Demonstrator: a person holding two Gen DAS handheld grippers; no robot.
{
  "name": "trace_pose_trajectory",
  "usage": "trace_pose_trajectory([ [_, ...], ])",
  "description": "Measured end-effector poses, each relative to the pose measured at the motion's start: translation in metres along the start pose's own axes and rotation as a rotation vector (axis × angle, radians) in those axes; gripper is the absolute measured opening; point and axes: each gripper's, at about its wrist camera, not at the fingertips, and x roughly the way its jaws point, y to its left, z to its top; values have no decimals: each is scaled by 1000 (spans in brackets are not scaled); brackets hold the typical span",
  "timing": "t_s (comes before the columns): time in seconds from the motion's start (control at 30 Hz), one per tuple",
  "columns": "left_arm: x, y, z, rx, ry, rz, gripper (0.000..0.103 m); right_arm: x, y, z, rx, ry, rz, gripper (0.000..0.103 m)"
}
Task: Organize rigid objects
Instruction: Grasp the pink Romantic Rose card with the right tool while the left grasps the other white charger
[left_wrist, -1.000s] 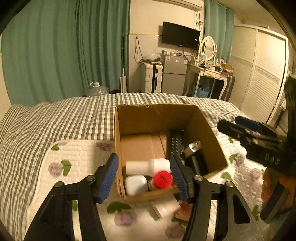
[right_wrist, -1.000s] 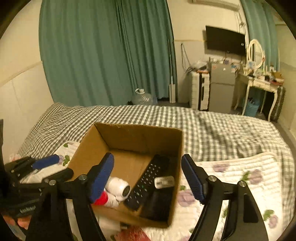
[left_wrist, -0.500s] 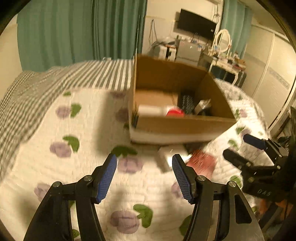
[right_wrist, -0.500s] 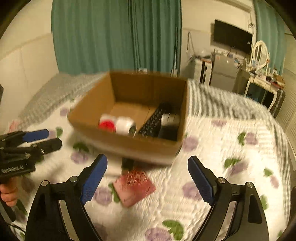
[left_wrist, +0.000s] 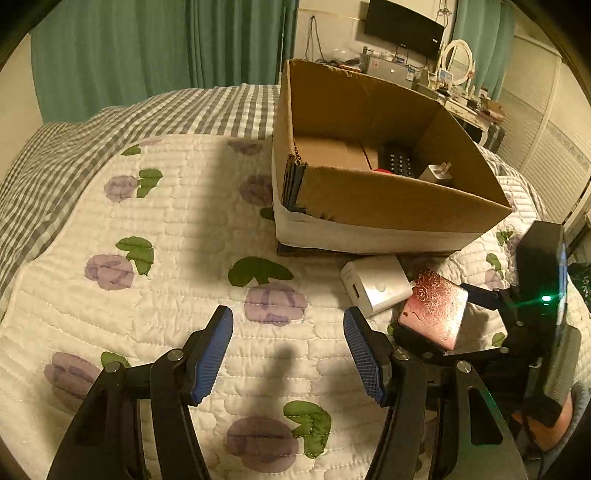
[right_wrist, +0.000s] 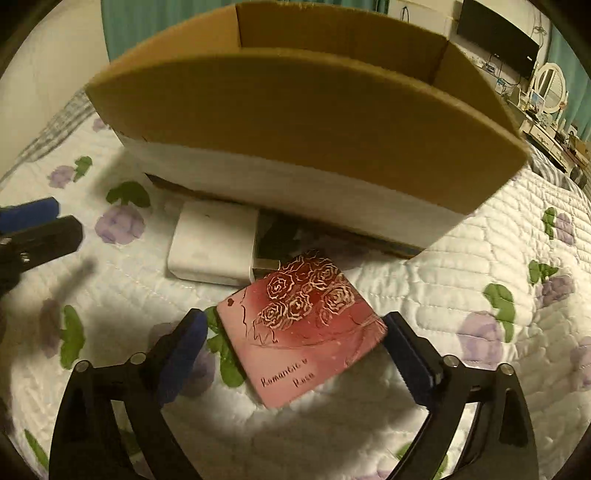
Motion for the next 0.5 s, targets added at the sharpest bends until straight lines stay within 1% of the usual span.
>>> trace_pose_trajectory([
  [0.07, 1, -1, 0, 4, -1, 11, 65, 6, 2, 1, -2, 8, -4, 101],
  [0.13, 2, -1, 0, 6, -2, 21, 65, 11, 2, 0, -3, 12, -15, 101],
  [0.2, 3, -2, 0, 6, -3, 27, 65, 9, 1, 0, -1, 2, -28, 93],
  [0.33, 3, -9, -1, 21, -5, 34, 65, -1, -6, -4, 14, -16, -18, 92],
  [0.47, 6, -25, 0, 50, -7, 24, 65, -26, -17, -8, 32, -78, -39, 92],
  [0.5, 7, -31, 1, 58, -7, 21, 65, -34, -20, -9, 37, -100, -57, 92],
])
